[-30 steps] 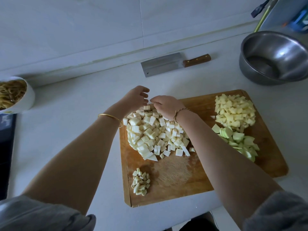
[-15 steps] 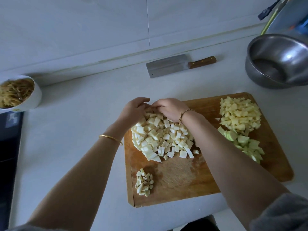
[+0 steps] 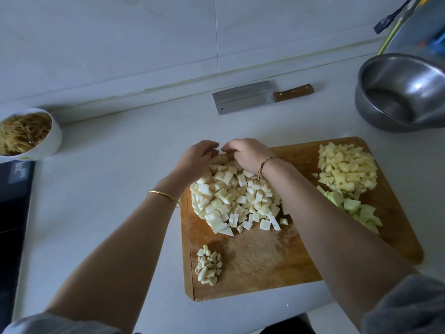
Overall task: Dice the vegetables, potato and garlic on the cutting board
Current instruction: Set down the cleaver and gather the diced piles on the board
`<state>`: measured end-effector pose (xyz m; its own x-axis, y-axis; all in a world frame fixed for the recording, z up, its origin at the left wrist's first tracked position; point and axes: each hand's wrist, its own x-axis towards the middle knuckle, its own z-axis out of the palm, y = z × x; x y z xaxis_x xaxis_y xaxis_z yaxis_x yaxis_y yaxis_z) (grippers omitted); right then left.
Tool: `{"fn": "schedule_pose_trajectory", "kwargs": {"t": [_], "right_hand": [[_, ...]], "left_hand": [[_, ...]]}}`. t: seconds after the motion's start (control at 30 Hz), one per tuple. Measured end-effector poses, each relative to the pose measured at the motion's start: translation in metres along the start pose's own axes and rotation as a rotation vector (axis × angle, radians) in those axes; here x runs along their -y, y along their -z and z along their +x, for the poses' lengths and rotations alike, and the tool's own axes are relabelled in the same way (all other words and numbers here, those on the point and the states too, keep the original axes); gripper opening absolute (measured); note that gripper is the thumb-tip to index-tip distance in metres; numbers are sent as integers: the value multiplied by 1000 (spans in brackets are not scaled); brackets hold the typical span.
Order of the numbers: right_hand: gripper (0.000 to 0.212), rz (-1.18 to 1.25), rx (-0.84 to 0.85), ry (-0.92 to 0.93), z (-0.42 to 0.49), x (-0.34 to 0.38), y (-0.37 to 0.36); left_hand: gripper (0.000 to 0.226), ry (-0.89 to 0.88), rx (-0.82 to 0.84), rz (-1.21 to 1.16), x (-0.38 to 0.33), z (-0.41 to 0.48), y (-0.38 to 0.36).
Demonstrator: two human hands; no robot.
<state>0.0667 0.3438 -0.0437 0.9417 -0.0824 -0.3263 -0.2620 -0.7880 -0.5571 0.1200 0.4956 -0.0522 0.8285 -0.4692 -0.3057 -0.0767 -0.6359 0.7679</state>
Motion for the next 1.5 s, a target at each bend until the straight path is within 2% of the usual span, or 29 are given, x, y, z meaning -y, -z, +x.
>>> {"fn": "schedule_pose_trajectory", "kwargs": {"t": [0.23, 0.37, 0.5, 0.63, 0.77, 0.87, 0.97, 1.07, 1.2, 1.3, 1.43, 1.5], "right_hand": [[47, 181, -177, -13, -10, -10, 7], [48, 276, -360, -53, -44, -28, 17], [50, 274, -473, -151, -73, -48, 20], [46, 221, -438, -297, -81, -59, 13], [43, 201, -400, -302, -78, -51, 7], [43, 188, -354, -328, -66, -43, 7], [46, 175, -300, -394, -56, -40, 5], [45, 155, -293, -442, -51, -39, 4], [41, 142, -283, -466, -49, -37, 4], [39, 150, -284, -476, -50, -38, 3], [37, 149, -290, -472, -50, -39, 1], [37, 176, -304, -465, -50, -41, 1]], "left_hand": [[41, -33, -14, 19, 4, 0, 3], [43, -124, -138, 80, -1, -9, -2], [41, -269, -253, 104, -15, -20, -18], [38, -313, -193, 168, -23, -21, -31], [44, -240, -129, 235, -32, 0, -30], [47, -182, -8, 375, -44, 32, -32], [35, -164, 100, 498, -54, 58, -42], [25, -154, 119, 586, -63, 77, -53], [32, -101, 184, 627, -66, 97, -64], [29, -83, 218, 666, -68, 104, -72], [27, -43, 183, 695, -67, 104, -78], [18, -54, 132, 656, -66, 103, -78]]}}
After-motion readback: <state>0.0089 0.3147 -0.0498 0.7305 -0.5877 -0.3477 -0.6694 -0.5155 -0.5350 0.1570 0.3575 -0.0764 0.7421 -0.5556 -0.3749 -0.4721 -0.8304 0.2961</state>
